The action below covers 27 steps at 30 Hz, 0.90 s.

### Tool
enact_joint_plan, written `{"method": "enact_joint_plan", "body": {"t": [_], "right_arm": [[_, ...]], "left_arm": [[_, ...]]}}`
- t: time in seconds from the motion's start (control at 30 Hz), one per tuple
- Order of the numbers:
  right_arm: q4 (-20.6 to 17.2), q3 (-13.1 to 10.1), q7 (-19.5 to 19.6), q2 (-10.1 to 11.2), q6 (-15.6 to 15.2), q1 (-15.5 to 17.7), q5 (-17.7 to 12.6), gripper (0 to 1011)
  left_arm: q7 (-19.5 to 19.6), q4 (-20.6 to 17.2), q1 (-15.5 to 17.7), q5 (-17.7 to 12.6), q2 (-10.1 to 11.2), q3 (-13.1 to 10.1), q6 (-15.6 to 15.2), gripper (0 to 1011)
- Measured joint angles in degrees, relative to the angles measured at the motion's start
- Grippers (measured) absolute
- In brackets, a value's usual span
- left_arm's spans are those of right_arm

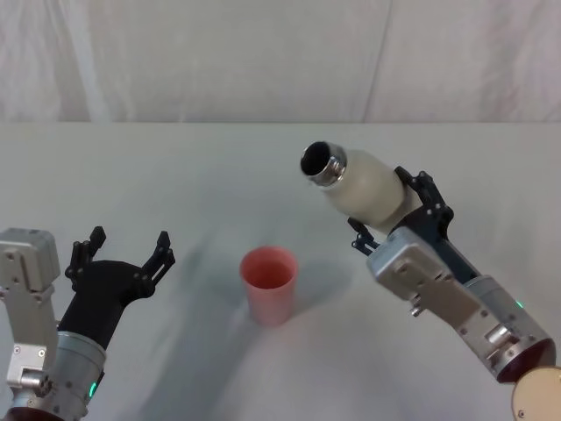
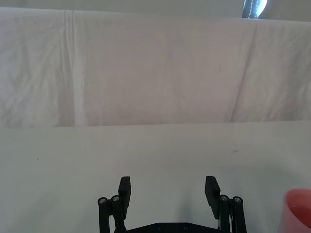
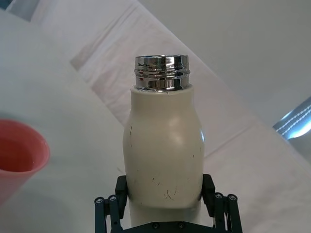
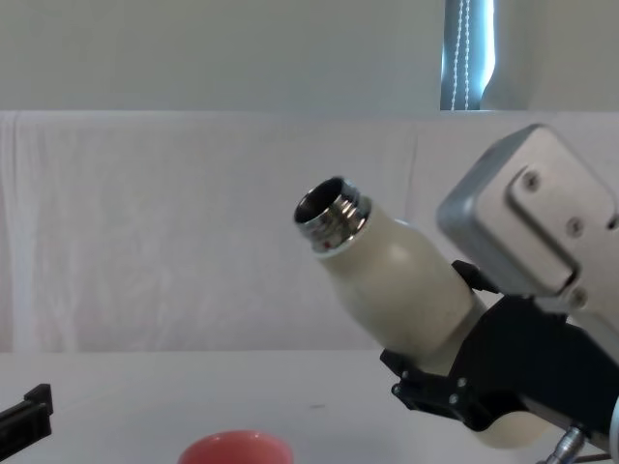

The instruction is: Grasp the thermos with one hand and pour water into the cup lid.

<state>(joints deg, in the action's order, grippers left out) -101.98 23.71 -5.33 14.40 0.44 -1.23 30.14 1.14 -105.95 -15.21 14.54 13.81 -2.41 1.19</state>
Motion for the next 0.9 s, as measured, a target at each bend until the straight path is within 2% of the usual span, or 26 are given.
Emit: {"method": "enact_joint_plan", "body": {"t": [0.2, 0.53, 0.9], "right_arm": [[0.8, 1.4, 0.5, 0.4, -0.4, -0.6, 3.9, 946], [2.0, 3.1, 0.6, 0.6, -0.7, -0.9, 7.0, 946], [2.8, 5.8, -0.4, 2.9, -2.4, -2.3, 13.1, 946]], "left_arm": [[0.0, 0.0, 0.0, 0.0, 0.0, 0.0, 0.0, 1001], [0.0, 0.0, 0.0, 0.0, 0.0, 0.0, 0.0, 1001], [0.0, 0.0, 0.0, 0.0, 0.0, 0.0, 0.0, 1001]]}}
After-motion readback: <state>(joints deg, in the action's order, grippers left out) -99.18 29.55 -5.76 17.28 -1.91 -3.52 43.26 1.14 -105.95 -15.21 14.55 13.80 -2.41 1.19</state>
